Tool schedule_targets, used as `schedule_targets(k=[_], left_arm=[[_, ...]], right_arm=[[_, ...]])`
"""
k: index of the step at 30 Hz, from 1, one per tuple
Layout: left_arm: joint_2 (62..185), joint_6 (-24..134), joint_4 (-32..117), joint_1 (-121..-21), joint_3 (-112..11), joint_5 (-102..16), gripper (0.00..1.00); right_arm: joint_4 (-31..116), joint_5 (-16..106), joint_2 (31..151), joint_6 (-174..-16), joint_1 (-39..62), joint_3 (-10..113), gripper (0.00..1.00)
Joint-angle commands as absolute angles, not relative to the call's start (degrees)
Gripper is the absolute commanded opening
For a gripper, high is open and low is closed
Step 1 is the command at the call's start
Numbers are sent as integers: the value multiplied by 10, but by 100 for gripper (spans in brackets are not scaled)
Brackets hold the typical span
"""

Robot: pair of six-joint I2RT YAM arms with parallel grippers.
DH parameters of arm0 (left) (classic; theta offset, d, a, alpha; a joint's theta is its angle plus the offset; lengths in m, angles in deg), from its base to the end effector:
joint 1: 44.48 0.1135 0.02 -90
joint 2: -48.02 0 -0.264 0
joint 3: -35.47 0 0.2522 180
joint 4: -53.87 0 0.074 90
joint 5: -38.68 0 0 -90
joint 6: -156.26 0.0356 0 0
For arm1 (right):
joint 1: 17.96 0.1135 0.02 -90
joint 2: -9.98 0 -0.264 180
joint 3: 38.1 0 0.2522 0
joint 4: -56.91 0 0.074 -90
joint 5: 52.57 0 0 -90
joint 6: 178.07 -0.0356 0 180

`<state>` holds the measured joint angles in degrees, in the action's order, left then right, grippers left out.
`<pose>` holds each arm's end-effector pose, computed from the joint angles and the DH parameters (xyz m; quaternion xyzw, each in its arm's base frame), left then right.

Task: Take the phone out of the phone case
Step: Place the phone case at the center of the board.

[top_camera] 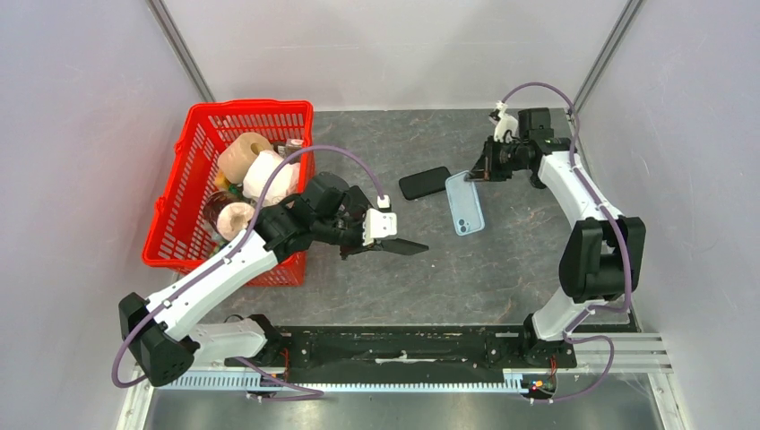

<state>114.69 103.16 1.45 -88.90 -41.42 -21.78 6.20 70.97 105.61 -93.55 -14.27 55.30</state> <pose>0.1601 -0.1815 0.3302 0.6544 0.6033 -0.2583 0.3756 0.3584 0.0428 0.2837 -0.0775 0.9092 0.2970 0.2814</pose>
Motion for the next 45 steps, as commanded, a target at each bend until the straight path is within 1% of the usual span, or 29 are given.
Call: schedule_targets(k=[1, 10, 18, 26, 28, 32, 37, 41, 45], left_arm=[[1123, 1035, 57, -888, -414, -220, 2], [1123, 1015, 84, -888, -402, -215, 2], [1120, 1009, 85, -888, -400, -216, 2], [1118, 1010, 93, -888, -389, -216, 2], [1119, 1010, 94, -888, -389, -215, 2], [1118, 1008, 94, -888, -389, -216, 2], [1115, 1008, 93, -888, -388, -219, 2], [1115, 1010, 95, -888, -388, -229, 2], [1125, 1013, 105, -887, -388, -241, 2]], right_arm=[[79, 669, 1062, -970, -166, 539, 0], [100, 649, 1118, -967, -204, 534, 0], [102, 623, 1179, -925, -230, 562, 0], [102, 597, 1191, -869, -263, 556, 0], [99, 587, 1198, -849, -265, 565, 9], [83, 568, 1212, -828, -267, 580, 34], [83, 562, 1200, -811, -267, 573, 59], [76, 606, 1150, -782, -267, 566, 68], [25, 739, 1071, -702, -264, 562, 76]])
